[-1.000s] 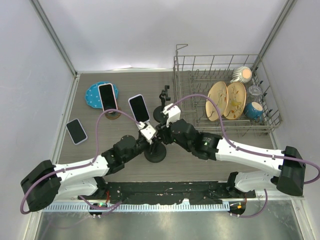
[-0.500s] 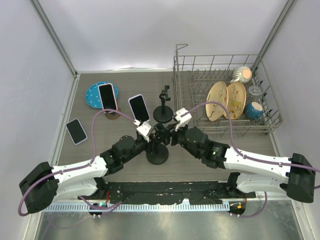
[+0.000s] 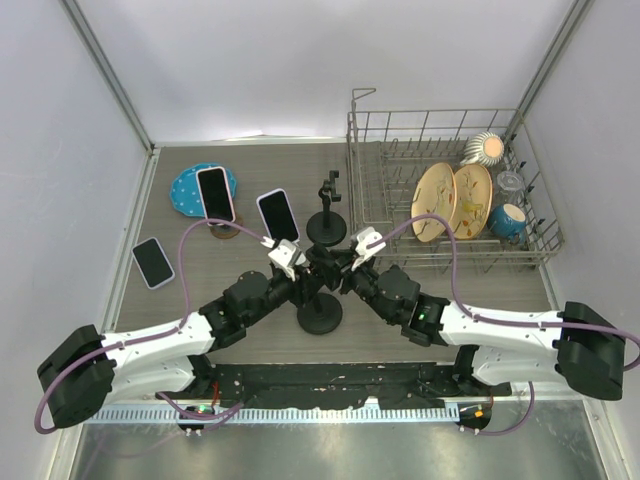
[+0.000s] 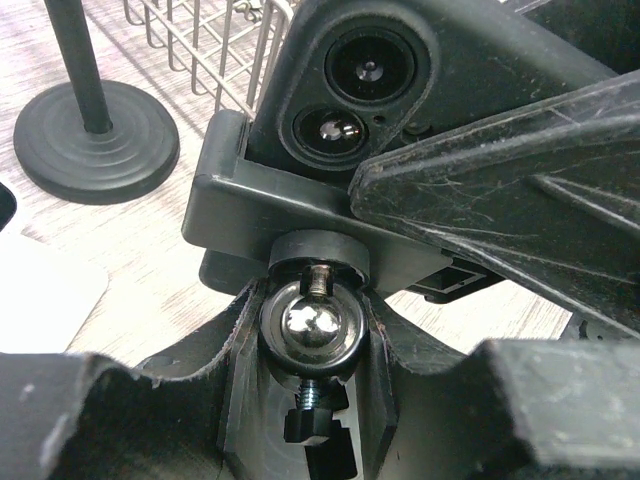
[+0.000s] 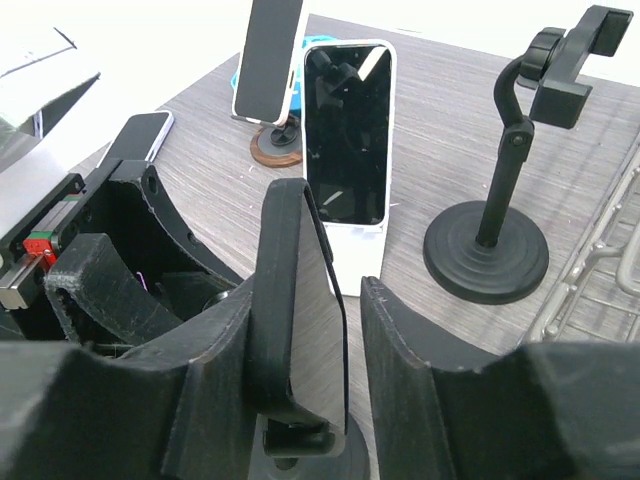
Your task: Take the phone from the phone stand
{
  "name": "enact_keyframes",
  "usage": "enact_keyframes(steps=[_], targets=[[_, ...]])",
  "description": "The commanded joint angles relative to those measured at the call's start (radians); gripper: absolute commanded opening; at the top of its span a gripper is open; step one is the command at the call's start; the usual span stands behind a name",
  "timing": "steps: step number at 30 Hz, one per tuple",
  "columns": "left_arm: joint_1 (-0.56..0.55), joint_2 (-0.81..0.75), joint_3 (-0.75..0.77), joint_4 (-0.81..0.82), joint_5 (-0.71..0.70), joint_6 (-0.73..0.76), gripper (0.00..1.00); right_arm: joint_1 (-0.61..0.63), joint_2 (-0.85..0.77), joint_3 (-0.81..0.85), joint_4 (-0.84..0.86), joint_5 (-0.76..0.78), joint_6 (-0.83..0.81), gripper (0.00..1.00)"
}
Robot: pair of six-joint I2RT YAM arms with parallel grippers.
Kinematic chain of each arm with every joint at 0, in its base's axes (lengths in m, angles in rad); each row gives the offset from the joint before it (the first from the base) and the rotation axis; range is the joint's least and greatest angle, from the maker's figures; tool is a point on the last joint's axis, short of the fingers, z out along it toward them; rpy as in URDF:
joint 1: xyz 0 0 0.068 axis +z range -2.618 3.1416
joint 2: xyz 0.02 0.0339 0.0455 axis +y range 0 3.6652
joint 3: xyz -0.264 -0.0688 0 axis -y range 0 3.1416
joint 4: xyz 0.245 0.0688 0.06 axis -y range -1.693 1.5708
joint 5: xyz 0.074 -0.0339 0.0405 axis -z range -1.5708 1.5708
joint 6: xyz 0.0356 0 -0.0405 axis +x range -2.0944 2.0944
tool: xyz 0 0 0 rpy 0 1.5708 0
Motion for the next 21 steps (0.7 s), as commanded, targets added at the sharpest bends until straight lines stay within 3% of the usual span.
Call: enact_keyframes(steps=[1, 9, 12, 13, 14, 21], targets=[[-0.007, -0.038, 0.0, 0.068, 0.023, -0.063, 0.0, -0.005, 0.023, 0.013, 0.144, 0.079, -0.037, 0.44], [-0.007, -0.047, 0.0, 0.068, 0.016, -0.062, 0.0, -0.005, 0.076, 0.026, 0.129, 0.073, -0.031, 0.31], [-0.007, -0.047, -0.002, 0.068, -0.013, -0.063, 0.0, -0.002, 0.068, 0.037, 0.074, 0.056, -0.017, 0.18], [-0.007, -0.047, -0.003, 0.068, -0.021, -0.06, 0.0, -0.003, 0.063, 0.042, 0.054, 0.055, -0.009, 0.05], [-0.007, -0.049, -0.003, 0.067, -0.029, -0.056, 0.0, -0.002, 0.056, 0.048, -0.004, 0.058, -0.003, 0.01], [-0.007, -0.038, 0.018, 0.001, -0.101, 0.027, 0.0, 0.0, -0.006, 0.228, -0.446, 0.087, 0.064, 0.01]])
